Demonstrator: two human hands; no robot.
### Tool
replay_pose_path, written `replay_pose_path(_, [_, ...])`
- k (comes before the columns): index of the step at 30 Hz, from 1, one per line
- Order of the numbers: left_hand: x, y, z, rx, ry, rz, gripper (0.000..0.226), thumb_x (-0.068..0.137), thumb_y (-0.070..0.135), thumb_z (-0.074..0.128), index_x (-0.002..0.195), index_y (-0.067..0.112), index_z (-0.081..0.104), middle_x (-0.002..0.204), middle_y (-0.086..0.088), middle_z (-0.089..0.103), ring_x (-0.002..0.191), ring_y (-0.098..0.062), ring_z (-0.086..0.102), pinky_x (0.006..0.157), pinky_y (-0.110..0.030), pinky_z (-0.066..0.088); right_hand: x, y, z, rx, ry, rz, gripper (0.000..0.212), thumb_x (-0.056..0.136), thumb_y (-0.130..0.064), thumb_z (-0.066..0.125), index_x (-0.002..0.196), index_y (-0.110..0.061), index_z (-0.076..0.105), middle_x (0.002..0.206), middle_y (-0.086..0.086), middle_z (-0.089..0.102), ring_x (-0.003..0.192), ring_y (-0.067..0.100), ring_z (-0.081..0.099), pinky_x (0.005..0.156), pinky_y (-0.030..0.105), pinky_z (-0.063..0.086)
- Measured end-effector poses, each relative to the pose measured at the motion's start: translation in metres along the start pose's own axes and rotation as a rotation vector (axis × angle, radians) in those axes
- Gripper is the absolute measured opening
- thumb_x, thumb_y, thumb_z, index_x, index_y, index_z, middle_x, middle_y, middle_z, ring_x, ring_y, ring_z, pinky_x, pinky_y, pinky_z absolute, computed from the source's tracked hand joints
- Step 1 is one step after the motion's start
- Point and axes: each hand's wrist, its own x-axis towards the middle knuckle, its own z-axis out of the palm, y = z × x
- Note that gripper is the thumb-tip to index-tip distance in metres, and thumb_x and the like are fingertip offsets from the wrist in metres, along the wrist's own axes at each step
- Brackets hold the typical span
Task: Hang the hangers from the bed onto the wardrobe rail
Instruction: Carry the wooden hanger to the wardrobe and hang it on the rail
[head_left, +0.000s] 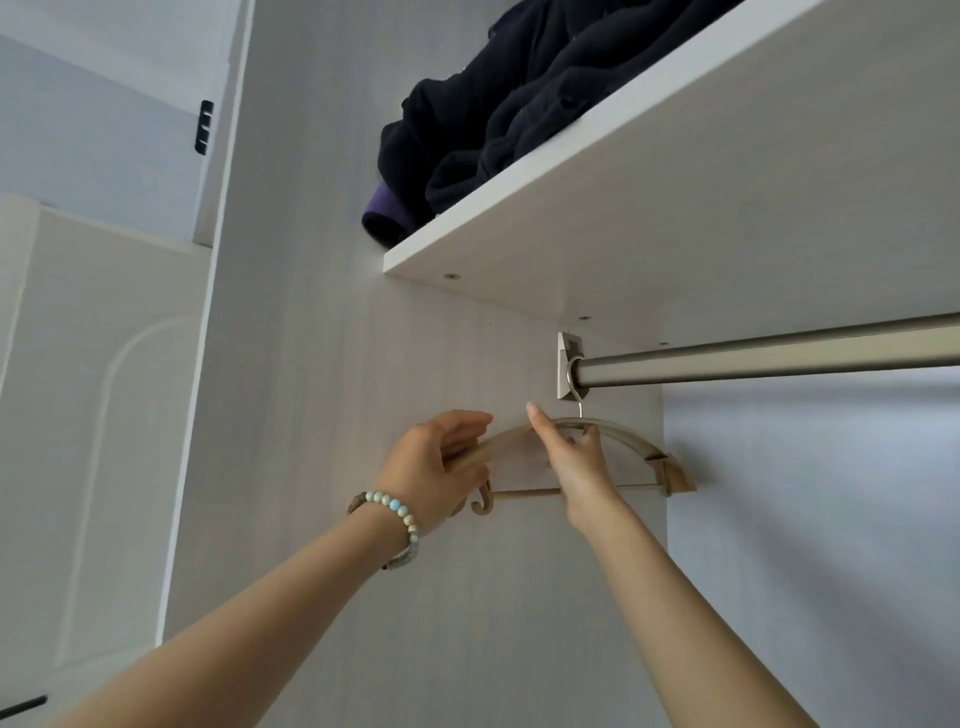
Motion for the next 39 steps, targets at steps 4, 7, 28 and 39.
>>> replay_pose_path(4, [-0.009, -0.007, -0.001, 0.004, 0.004, 0.014, 0.040, 0.081, 0.006, 0.067, 0.115, 0.025, 0.058, 0.115, 0.002, 0.063, 0.100, -0.001, 0.061, 0.072, -0.017, 0.055, -0.011, 0.007, 0.002, -0.009, -0.012, -0.035, 0.116, 0.072, -0.056, 0.070, 0.151, -0.019, -0.006, 0.159, 0.000, 0.013, 0.144, 0.017, 0.021, 0.113, 0.036, 0.022])
replay_pose_path(7, [-0.015, -0.008, -0.007, 0.003, -0.006, 0.026, 0.037, 0.080, 0.003, 0.066, 0.107, 0.028, 0.058, 0.111, 0.004, 0.065, 0.107, -0.005, 0.060, 0.093, -0.021, 0.049, -0.024, 0.010, 0.006, -0.009, -0.008, -0.066, 0.115, 0.074, -0.053, 0.071, 0.150, -0.019, -0.008, 0.159, -0.001, 0.010, 0.144, 0.016, 0.020, 0.113, 0.034, 0.022])
replay_pose_path(28, [-0.165, 0.014, -0.295, 0.175, 0.463, 0.144, 0.049, 0.069, 0.056, 0.061, 0.114, 0.038, 0.056, 0.117, 0.015, 0.064, 0.101, -0.004, 0.064, 0.087, -0.024, 0.052, -0.229, -0.062, 0.199, 0.121, -0.254, -0.626, 0.069, 0.088, -0.042, 0.057, 0.147, -0.038, 0.021, 0.152, -0.027, 0.017, 0.135, -0.016, 0.015, 0.109, 0.005, 0.015])
replay_pose_path(39, [-0.411, -0.066, -0.578, 0.821, 0.430, -0.364, 0.100, 0.062, 0.091, 0.014, 0.146, 0.038, 0.009, 0.154, 0.016, 0.014, 0.139, 0.000, 0.013, 0.114, -0.030, 0.014, -0.446, -0.006, 0.490, 0.006, -0.850, -0.408, 0.066, 0.090, -0.050, 0.045, 0.147, -0.041, 0.012, 0.154, -0.027, 0.001, 0.139, -0.012, 0.001, 0.113, 0.020, 0.007])
